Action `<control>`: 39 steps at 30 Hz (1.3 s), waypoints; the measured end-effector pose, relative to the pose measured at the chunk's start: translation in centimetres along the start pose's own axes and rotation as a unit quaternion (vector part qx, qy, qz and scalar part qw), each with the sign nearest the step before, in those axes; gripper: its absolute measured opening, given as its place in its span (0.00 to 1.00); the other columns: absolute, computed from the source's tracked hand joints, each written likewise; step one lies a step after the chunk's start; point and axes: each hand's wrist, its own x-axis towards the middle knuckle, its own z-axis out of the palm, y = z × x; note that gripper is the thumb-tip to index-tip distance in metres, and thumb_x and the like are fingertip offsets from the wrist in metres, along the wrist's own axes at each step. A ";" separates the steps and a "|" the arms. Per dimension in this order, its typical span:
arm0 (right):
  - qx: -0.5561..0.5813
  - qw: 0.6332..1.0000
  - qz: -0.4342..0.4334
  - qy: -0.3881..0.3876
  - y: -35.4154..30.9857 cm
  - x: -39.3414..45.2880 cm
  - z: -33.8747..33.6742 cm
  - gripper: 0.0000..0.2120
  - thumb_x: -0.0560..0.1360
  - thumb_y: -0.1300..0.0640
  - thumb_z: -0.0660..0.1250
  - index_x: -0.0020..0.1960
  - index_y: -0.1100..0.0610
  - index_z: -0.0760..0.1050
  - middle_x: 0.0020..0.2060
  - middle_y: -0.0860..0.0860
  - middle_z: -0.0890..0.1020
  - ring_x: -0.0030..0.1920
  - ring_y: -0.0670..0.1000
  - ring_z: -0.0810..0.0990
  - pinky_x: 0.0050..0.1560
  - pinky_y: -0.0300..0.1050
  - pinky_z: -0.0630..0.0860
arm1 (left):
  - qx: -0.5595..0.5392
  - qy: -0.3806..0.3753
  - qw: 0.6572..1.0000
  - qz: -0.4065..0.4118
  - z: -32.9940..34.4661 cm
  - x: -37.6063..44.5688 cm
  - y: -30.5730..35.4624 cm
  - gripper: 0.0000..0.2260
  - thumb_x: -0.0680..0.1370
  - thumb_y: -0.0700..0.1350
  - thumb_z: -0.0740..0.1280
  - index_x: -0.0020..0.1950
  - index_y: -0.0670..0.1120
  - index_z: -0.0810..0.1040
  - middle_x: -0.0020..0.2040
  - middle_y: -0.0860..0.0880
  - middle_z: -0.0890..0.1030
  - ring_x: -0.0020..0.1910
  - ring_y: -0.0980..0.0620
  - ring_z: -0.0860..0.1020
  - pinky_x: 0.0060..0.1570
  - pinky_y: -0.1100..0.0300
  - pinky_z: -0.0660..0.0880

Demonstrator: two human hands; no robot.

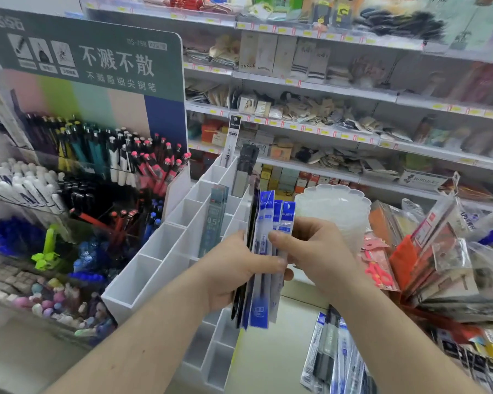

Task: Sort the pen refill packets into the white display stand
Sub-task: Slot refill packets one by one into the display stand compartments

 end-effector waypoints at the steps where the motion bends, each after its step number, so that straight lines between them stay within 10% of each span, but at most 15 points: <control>1: 0.008 1.000 0.010 0.005 0.4 0.0 -0.3 0.04 0.77 0.64 0.69 0.50 0.61 0.82 0.42 0.56 0.86 0.35 0.52 0.81 0.29 0.44 0.76 | -0.010 -0.009 1.000 -0.012 0.0 0.2 -0.2 0.13 0.77 0.33 0.69 0.60 0.44 0.78 0.45 0.45 0.85 0.45 0.48 0.85 0.46 0.54 0.81; 12: 0.023 0.996 0.020 0.084 3.8 -0.3 -0.7 0.04 0.74 0.66 0.72 0.49 0.62 0.84 0.39 0.56 0.85 0.28 0.42 0.78 0.28 0.35 0.74 | -0.018 -0.008 0.998 -0.058 -0.4 2.3 -2.4 0.12 0.78 0.30 0.64 0.59 0.41 0.78 0.43 0.43 0.85 0.42 0.47 0.85 0.41 0.52 0.81; 25: 0.096 0.977 0.052 0.185 4.8 -0.1 -0.6 0.09 0.80 0.57 0.66 0.50 0.60 0.82 0.48 0.66 0.83 0.48 0.65 0.83 0.54 0.60 0.81 | -0.040 0.076 0.994 -0.070 -1.4 3.1 -4.1 0.13 0.78 0.35 0.68 0.62 0.40 0.77 0.52 0.38 0.84 0.50 0.39 0.84 0.54 0.41 0.80; 30: 0.105 0.974 0.049 0.194 4.8 -0.4 -0.1 0.09 0.79 0.52 0.67 0.47 0.57 0.79 0.31 0.56 0.75 0.27 0.51 0.71 0.28 0.43 0.72 | -0.019 0.092 0.994 -0.064 -1.2 3.1 -4.2 0.14 0.77 0.38 0.71 0.62 0.42 0.75 0.51 0.41 0.85 0.50 0.41 0.85 0.54 0.41 0.80; 34: 0.074 0.984 0.044 0.153 5.2 -0.3 0.8 0.04 0.76 0.61 0.71 0.50 0.58 0.82 0.44 0.55 0.87 0.45 0.58 0.86 0.46 0.57 0.84 | -0.026 0.067 0.996 -0.060 -1.0 2.9 -3.9 0.12 0.77 0.38 0.70 0.61 0.44 0.78 0.50 0.42 0.86 0.48 0.43 0.85 0.49 0.45 0.82; 39: 0.111 0.970 0.068 0.205 4.7 -0.2 -0.8 0.07 0.80 0.58 0.66 0.50 0.61 0.79 0.39 0.55 0.85 0.36 0.51 0.83 0.36 0.44 0.81 | -0.029 0.084 0.994 -0.057 -1.4 3.2 -4.0 0.10 0.77 0.37 0.70 0.58 0.42 0.78 0.44 0.41 0.85 0.43 0.44 0.85 0.49 0.45 0.81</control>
